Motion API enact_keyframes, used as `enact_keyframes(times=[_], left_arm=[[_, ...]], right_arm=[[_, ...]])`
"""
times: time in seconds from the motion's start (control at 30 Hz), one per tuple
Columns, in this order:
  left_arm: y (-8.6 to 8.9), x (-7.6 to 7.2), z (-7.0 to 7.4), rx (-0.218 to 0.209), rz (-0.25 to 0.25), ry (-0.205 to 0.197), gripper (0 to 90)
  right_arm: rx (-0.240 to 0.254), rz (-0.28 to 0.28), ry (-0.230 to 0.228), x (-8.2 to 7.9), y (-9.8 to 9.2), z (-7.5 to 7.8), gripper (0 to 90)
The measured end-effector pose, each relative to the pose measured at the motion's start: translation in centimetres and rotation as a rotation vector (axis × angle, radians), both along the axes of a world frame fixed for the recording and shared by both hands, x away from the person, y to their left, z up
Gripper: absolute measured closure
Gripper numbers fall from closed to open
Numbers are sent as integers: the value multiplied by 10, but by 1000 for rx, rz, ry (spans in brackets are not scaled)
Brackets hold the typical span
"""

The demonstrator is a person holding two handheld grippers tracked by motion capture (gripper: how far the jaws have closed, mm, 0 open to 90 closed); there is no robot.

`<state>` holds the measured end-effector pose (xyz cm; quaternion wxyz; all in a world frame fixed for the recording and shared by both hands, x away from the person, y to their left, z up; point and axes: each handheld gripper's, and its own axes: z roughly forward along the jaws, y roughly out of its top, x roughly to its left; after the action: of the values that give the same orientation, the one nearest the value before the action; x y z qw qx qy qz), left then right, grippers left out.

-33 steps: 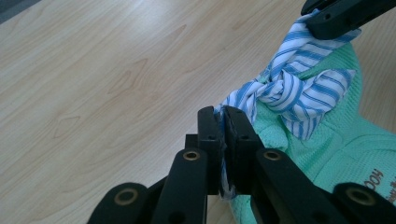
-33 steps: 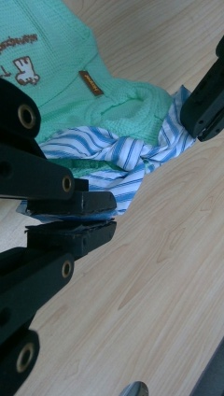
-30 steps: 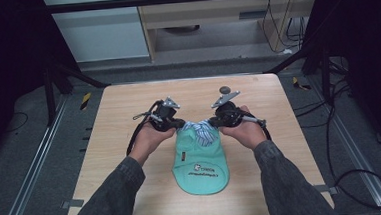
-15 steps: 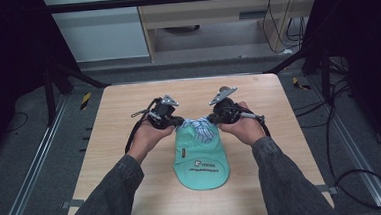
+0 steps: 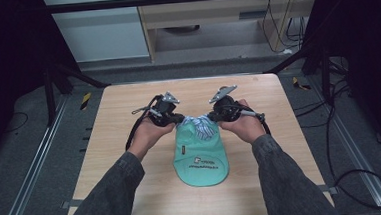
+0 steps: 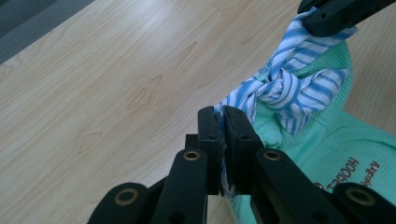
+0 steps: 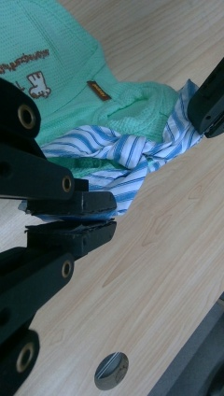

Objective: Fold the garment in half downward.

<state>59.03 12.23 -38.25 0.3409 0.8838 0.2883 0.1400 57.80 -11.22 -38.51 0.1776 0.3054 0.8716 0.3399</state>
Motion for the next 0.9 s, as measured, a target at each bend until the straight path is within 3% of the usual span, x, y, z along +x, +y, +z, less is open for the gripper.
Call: enact_keyframes(times=[0.4,0.67,0.9], left_arm=[[-4,9,12,8,8,-35,859],[-13,17,14,16,4,-41,859],[-17,7,9,26,-16,-60,859]], right_arm=[[-2,-16,-39,6,0,12,847],[5,-37,-42,11,-8,10,847],[3,-34,-48,7,-12,3,847]])
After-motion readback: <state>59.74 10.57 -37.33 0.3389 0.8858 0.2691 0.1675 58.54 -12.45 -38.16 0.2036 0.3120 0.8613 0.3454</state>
